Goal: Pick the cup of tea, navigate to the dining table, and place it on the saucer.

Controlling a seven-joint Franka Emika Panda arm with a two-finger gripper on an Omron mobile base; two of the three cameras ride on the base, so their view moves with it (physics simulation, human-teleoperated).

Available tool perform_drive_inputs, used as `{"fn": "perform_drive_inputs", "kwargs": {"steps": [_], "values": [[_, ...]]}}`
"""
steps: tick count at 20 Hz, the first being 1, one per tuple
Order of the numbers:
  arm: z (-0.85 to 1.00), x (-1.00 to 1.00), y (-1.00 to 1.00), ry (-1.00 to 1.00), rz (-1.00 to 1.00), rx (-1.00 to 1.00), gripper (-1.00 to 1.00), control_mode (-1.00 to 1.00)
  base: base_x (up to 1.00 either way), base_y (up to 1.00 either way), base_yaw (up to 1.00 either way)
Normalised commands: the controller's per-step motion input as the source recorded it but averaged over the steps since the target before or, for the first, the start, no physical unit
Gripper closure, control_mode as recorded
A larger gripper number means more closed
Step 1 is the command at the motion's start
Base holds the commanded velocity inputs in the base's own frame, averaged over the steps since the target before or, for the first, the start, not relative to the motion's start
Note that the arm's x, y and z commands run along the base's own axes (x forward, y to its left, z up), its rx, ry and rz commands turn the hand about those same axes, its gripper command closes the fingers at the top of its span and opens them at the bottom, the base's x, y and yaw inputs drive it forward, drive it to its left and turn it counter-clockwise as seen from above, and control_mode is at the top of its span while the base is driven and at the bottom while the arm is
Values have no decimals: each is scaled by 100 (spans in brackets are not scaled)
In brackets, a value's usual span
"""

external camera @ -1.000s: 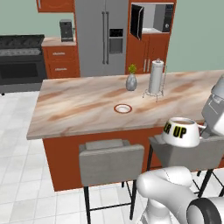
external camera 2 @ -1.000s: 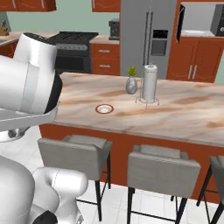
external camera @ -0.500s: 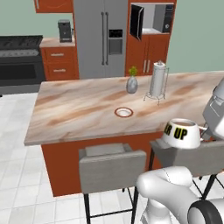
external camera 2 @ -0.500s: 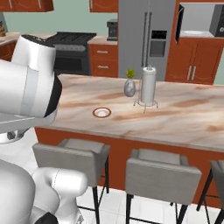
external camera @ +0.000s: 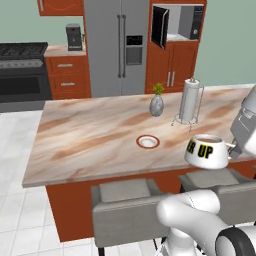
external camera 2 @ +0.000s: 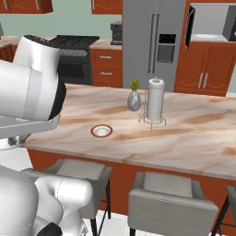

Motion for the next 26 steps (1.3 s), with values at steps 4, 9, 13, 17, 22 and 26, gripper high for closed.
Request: {"fn": "perform_drive_inputs", "kwargs": {"steps": [4, 9, 13, 17, 22, 26], "values": [[0, 0, 0, 0, 0, 0, 100, 100, 45, 14, -1], [0, 0, 0, 0, 0, 0, 100, 100, 24, 5, -2], [0, 0, 0, 0, 0, 0, 100, 100, 0, 1, 0], [0, 0, 0, 0, 0, 0, 100, 100, 0, 0, 0], [0, 0, 0, 0, 0, 0, 100, 100, 47, 1, -1], [0, 0, 0, 0, 0, 0, 100, 100, 38, 1, -2]]}}
